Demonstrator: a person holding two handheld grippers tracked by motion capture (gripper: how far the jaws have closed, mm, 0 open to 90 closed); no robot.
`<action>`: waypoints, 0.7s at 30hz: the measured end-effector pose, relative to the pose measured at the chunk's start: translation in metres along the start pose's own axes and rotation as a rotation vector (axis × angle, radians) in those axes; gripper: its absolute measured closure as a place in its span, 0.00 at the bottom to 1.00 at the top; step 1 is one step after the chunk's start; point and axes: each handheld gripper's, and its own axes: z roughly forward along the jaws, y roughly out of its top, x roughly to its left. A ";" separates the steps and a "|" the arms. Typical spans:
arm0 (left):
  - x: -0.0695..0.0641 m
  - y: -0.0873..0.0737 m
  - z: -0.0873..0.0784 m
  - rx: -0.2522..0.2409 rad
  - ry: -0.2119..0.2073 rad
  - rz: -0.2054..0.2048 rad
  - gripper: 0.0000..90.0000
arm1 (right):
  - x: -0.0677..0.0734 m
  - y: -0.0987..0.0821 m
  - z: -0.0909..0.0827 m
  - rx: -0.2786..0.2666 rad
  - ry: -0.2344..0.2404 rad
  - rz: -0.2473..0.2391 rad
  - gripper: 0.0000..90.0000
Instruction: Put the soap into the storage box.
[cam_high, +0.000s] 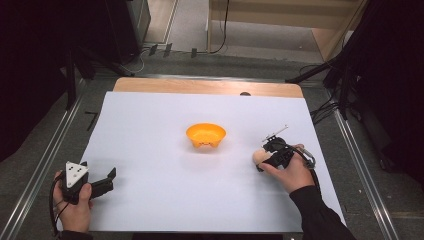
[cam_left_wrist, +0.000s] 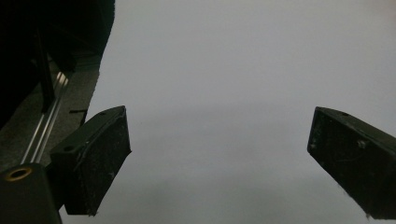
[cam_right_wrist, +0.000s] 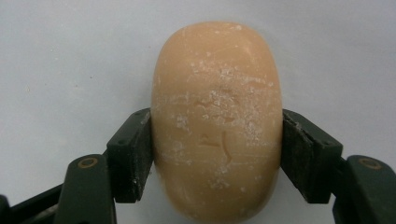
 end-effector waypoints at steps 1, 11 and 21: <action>0.000 0.000 0.000 0.000 0.000 0.000 0.07 | 0.000 0.000 0.000 0.000 0.000 -0.001 0.36; 0.000 0.000 0.000 0.001 -0.002 0.000 0.07 | -0.001 0.002 0.000 0.007 0.011 -0.008 0.37; 0.000 0.000 0.000 0.000 0.000 -0.001 0.07 | -0.003 0.003 -0.002 0.012 0.006 -0.071 0.37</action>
